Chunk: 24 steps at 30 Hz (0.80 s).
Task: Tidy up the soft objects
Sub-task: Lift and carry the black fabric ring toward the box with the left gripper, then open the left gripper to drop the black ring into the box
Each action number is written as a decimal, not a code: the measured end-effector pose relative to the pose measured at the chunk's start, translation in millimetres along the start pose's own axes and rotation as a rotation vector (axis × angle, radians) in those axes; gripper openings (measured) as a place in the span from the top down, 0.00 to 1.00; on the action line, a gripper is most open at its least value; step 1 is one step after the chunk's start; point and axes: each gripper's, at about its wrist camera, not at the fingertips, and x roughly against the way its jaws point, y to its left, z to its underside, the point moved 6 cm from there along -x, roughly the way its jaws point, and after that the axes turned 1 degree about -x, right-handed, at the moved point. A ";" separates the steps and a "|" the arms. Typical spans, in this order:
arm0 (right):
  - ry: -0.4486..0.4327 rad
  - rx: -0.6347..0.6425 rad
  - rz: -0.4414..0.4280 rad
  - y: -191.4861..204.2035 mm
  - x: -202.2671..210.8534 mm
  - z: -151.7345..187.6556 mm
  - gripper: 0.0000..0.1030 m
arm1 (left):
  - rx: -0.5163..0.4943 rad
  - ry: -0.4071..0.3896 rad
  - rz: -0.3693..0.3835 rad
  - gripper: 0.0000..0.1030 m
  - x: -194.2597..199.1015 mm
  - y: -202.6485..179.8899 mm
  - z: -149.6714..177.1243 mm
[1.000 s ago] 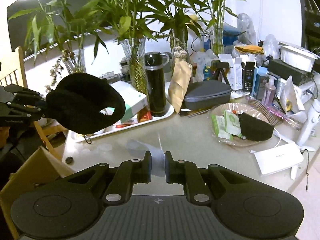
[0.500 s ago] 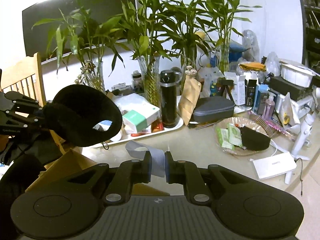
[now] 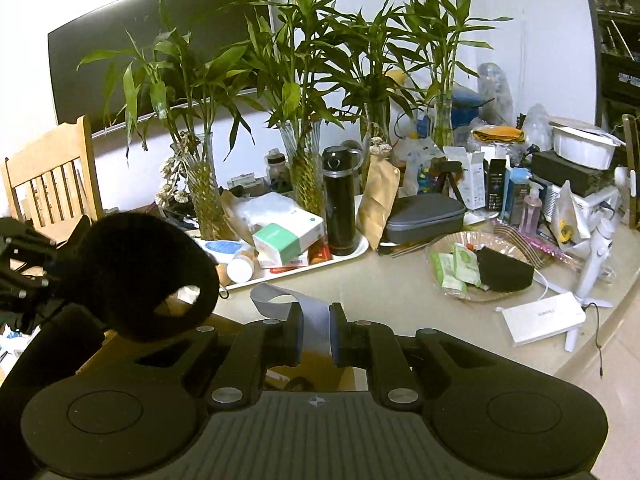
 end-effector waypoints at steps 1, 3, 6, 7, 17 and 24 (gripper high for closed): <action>-0.002 -0.001 -0.001 0.9 1.7 0.7 0.85 | 0.007 0.006 0.001 0.84 0.7 -1.6 2.9; -0.005 -0.001 -0.002 2.2 4.3 1.1 0.85 | 0.034 0.032 0.003 0.80 -2.8 -3.3 10.6; -0.009 -0.003 -0.009 5.8 8.3 2.4 0.85 | 0.075 0.101 0.034 0.70 -16.3 -6.5 26.4; -0.008 -0.004 -0.011 7.0 9.0 3.1 0.85 | 0.085 0.115 0.033 0.59 -17.5 -8.5 31.9; 0.022 -0.036 0.008 15.5 17.6 22.9 0.85 | 0.159 0.061 -0.085 0.34 4.8 -13.1 44.0; 0.029 -0.062 0.021 22.6 18.0 25.5 0.85 | 0.240 0.013 -0.128 0.34 16.1 -10.1 40.1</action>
